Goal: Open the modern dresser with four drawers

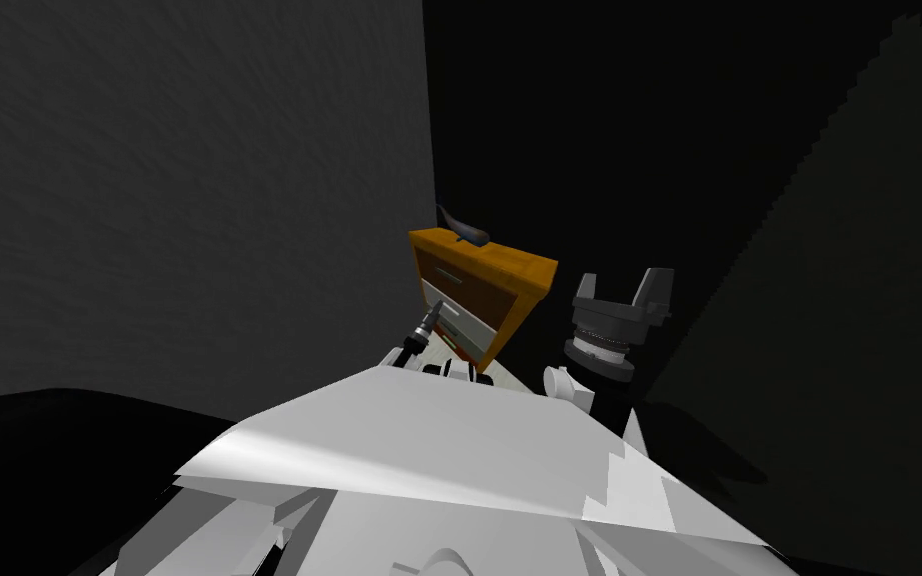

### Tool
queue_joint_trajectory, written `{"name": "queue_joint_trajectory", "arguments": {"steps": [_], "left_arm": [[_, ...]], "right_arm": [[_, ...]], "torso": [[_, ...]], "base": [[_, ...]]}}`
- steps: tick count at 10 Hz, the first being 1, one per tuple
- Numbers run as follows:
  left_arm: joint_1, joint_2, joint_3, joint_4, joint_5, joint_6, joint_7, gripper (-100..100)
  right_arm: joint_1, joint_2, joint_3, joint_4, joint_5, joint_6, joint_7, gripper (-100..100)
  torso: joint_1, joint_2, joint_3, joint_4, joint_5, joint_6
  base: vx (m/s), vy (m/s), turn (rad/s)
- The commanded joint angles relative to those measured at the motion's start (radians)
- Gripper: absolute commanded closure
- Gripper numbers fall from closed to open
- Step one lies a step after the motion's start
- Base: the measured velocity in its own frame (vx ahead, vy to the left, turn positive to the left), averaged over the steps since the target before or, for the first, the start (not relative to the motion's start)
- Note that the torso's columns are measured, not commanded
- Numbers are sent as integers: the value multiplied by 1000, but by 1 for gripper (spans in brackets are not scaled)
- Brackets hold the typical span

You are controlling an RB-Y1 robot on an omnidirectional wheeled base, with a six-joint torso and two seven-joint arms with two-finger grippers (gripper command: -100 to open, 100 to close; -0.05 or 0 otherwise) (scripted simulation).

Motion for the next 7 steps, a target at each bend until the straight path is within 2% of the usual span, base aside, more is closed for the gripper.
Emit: {"name": "queue_joint_trajectory", "arguments": {"steps": [1, 7], "left_arm": [[-37, 1, -24, 76, -13, 19, -9, -100], [-96, 23, -73, 235, -41, 49, -27, -100]], "right_arm": [[0, 0, 0, 0, 0, 0, 0, 0], [0, 0, 0, 0, 0, 0, 0, 0]], "torso": [[0, 0, 0, 0, 0, 0], [0, 0, 0, 0, 0, 0]], "base": [[22, 33, -103], [20, 31, -94]]}}
